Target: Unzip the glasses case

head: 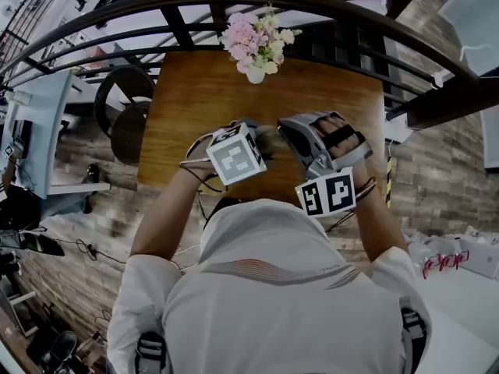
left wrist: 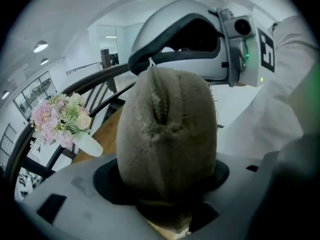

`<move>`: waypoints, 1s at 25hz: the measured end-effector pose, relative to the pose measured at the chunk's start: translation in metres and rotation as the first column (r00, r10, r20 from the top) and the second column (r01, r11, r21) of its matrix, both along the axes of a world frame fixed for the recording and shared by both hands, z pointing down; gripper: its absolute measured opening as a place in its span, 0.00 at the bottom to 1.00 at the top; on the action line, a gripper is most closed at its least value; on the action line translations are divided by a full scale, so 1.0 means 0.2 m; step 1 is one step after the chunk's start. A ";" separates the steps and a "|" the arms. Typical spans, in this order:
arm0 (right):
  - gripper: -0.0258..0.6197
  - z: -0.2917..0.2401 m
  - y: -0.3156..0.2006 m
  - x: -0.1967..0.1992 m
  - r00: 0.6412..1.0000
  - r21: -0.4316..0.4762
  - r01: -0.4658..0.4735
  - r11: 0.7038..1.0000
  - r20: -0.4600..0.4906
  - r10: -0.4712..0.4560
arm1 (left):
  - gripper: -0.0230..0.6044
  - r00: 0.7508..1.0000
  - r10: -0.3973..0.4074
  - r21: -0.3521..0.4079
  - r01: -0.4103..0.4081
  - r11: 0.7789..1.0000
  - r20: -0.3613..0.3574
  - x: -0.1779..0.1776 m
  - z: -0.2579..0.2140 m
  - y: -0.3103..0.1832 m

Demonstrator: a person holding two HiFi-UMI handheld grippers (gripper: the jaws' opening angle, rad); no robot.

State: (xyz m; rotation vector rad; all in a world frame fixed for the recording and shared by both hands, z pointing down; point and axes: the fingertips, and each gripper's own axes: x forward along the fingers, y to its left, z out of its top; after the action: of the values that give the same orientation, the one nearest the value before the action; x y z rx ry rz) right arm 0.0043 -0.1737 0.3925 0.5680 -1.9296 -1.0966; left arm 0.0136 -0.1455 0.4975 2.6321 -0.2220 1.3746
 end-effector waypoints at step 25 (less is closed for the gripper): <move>0.12 -0.06 -0.35 0.67 0.442 -0.524 -0.332 0.784 0.648 0.620 | 0.51 0.497 -0.419 0.133 0.750 0.647 -0.760 -0.35 -0.62 -0.50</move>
State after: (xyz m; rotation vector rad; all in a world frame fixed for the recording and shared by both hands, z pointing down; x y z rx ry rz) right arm 0.1391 -0.2443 0.3813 1.5219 -2.3634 -0.0592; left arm -0.0564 -0.2462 0.3737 2.7126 -1.3615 0.0664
